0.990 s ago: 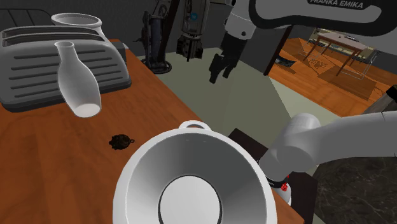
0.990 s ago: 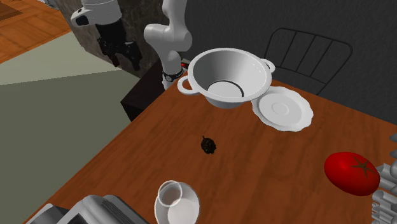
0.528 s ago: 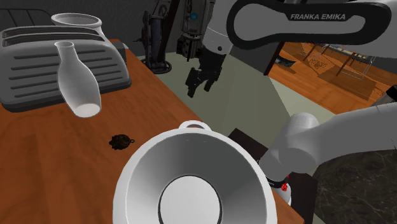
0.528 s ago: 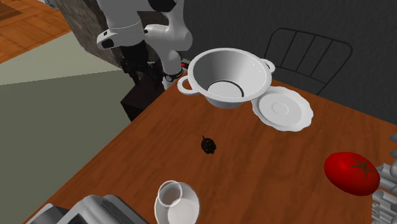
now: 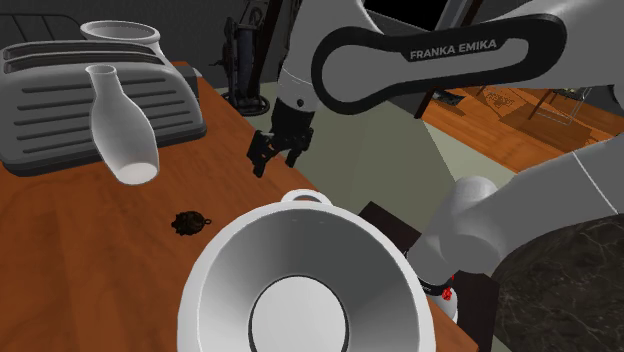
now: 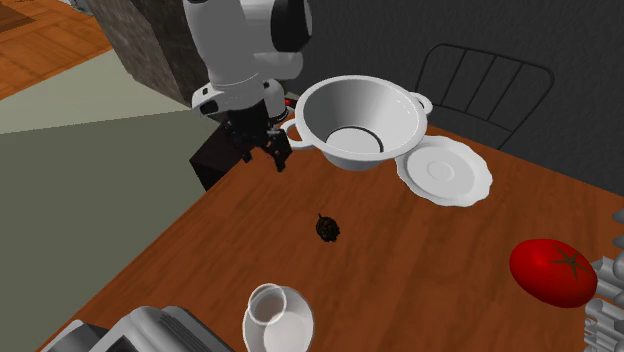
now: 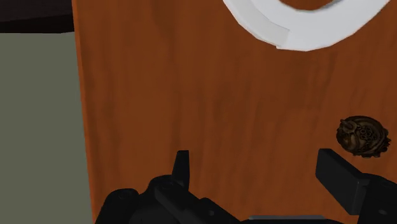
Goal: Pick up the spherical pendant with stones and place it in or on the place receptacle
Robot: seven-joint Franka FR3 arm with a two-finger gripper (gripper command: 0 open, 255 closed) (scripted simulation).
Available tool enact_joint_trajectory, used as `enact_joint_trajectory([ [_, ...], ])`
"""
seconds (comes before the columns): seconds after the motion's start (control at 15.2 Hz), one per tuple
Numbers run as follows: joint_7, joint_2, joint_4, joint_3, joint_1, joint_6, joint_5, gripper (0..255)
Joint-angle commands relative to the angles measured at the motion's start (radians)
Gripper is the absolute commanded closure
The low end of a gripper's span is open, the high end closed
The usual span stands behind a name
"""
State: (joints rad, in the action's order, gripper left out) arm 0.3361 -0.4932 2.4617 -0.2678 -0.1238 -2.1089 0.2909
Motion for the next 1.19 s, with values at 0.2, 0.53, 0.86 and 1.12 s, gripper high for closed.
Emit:
enact_joint_trajectory([
  [0.2, 0.103, 0.129, -0.052, -0.089, -0.023, -0.116, 0.027, 0],
  [0.53, 0.218, 0.286, -0.139, -0.172, -0.033, -0.225, 0.005, 0],
  [0.86, 0.328, 0.428, -0.221, -0.228, -0.042, -0.310, -0.059, 0],
  [1.12, 0.345, 0.475, -0.212, -0.235, -0.045, -0.363, -0.083, 0],
])
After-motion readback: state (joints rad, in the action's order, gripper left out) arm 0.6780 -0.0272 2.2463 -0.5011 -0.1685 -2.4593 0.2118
